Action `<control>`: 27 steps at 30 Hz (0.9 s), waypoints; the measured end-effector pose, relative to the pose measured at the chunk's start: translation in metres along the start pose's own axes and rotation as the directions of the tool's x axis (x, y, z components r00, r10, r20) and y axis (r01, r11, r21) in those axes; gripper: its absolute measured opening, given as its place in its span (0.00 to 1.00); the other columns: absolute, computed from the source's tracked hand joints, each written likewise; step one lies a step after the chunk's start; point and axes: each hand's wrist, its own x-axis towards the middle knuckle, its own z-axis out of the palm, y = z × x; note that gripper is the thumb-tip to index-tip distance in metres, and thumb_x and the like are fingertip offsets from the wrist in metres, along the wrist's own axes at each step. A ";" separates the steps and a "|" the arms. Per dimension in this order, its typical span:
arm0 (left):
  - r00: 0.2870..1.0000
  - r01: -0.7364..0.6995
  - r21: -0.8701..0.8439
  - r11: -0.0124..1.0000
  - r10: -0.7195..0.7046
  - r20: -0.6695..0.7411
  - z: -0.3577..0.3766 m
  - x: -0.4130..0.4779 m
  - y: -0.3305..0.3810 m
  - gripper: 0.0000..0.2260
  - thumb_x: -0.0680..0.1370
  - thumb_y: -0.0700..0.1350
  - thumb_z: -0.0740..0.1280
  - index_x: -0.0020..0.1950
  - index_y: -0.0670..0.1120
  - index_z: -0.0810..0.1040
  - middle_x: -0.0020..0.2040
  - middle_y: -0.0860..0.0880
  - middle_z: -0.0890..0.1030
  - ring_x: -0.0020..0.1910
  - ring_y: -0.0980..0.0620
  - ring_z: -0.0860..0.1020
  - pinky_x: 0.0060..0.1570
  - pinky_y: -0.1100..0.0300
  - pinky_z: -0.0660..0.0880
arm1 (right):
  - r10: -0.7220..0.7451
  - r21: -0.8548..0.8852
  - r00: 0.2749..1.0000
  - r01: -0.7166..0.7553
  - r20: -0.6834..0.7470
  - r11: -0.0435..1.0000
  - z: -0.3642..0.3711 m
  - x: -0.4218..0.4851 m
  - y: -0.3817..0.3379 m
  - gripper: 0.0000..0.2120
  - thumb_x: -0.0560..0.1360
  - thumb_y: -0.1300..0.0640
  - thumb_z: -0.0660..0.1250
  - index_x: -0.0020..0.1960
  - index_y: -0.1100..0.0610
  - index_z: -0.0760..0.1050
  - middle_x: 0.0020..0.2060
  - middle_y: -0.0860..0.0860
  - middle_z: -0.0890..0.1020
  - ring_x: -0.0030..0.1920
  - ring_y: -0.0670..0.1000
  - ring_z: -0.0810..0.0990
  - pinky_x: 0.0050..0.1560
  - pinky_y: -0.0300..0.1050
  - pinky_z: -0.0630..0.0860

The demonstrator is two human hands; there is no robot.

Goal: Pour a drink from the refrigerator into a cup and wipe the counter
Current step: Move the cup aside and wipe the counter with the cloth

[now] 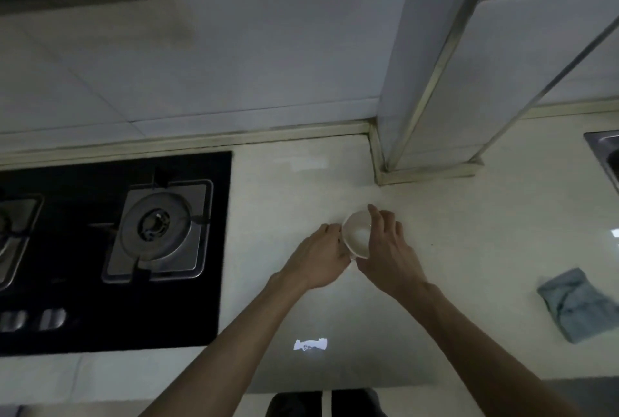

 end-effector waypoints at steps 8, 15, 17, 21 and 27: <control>0.999 0.012 -0.282 0.959 -0.023 -0.038 -0.020 0.024 -0.001 0.14 0.79 0.44 0.66 0.64 0.43 0.77 0.58 0.46 0.82 0.53 0.48 0.80 0.54 0.55 0.77 | 0.047 0.056 0.999 -0.047 0.009 0.997 -0.010 0.018 -0.006 0.46 0.69 0.47 0.75 0.76 0.56 0.51 0.68 0.55 0.63 0.64 0.55 0.69 0.55 0.50 0.78; 0.989 0.017 -0.500 0.866 -0.086 -0.116 -0.047 0.069 -0.005 0.18 0.80 0.44 0.66 0.70 0.45 0.72 0.59 0.46 0.79 0.53 0.47 0.81 0.55 0.49 0.80 | 0.002 0.021 0.997 0.000 -0.081 1.000 -0.024 0.085 -0.009 0.45 0.68 0.49 0.78 0.74 0.57 0.55 0.67 0.57 0.65 0.64 0.57 0.70 0.58 0.52 0.77; 0.983 0.013 -0.579 0.815 -0.115 -0.141 -0.055 0.086 -0.005 0.18 0.80 0.43 0.66 0.70 0.44 0.72 0.60 0.45 0.79 0.53 0.46 0.81 0.53 0.51 0.81 | -0.015 0.013 0.992 0.016 -0.122 1.000 -0.026 0.110 -0.009 0.45 0.67 0.49 0.78 0.73 0.58 0.55 0.66 0.58 0.66 0.63 0.58 0.71 0.58 0.53 0.77; 0.967 -0.012 -0.683 0.730 -0.165 -0.193 -0.065 0.123 -0.009 0.20 0.80 0.41 0.65 0.72 0.44 0.71 0.61 0.44 0.78 0.54 0.46 0.81 0.49 0.54 0.82 | -0.049 -0.007 0.978 0.048 -0.204 0.999 -0.031 0.159 -0.009 0.42 0.68 0.50 0.78 0.72 0.59 0.57 0.64 0.59 0.68 0.61 0.58 0.73 0.56 0.52 0.77; 0.952 -0.058 -0.762 0.645 -0.193 -0.236 -0.073 0.173 -0.011 0.18 0.81 0.43 0.64 0.72 0.46 0.72 0.58 0.43 0.82 0.47 0.47 0.83 0.45 0.54 0.81 | -0.050 0.011 0.954 0.056 -0.296 0.998 -0.035 0.208 -0.006 0.40 0.69 0.45 0.75 0.71 0.61 0.60 0.62 0.58 0.70 0.61 0.59 0.72 0.54 0.54 0.77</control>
